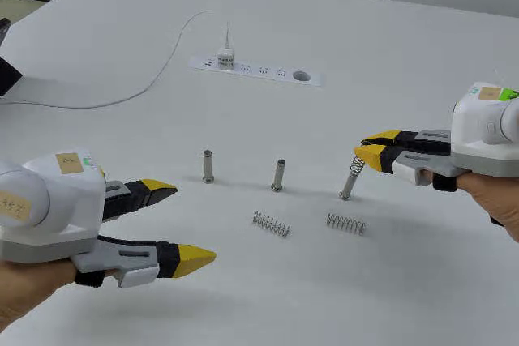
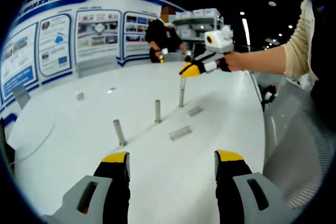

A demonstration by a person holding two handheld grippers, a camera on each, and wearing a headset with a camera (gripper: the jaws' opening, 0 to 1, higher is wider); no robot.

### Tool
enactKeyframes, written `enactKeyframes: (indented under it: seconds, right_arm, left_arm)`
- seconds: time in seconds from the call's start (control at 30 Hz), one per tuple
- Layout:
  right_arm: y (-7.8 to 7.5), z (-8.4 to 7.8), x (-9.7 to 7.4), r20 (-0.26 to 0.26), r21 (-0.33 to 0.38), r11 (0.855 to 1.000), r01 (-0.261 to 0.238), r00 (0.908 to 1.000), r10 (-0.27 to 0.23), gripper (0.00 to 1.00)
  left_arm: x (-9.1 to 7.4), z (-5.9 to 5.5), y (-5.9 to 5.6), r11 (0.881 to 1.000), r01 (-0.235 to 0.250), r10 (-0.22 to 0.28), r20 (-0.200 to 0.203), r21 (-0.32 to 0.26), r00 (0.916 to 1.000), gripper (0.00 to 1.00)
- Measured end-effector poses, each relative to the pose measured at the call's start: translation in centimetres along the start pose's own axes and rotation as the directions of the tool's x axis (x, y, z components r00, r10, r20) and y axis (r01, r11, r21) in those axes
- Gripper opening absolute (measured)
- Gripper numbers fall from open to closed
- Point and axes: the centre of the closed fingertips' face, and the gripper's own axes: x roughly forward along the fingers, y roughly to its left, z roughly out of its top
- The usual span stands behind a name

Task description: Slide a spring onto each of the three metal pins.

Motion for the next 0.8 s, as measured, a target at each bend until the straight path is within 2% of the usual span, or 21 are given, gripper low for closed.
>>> enactKeyframes:
  seconds: [0.3,0.8]
  right_arm:
    - [0.1,-0.8,0.4,0.000,0.011,1.000,0.001,1.0000,-0.001,0.12]
    - [0.3,-2.9,1.6,-0.035,0.033,0.999,0.011,0.9993,-0.010,0.12]
  left_arm:
    - [0.0,0.0,0.1,1.000,-0.002,0.002,-0.001,-0.004,1.0000,0.66]
    - [-0.1,-0.2,0.0,1.000,-0.003,0.003,-0.006,-0.008,1.0000,0.66]
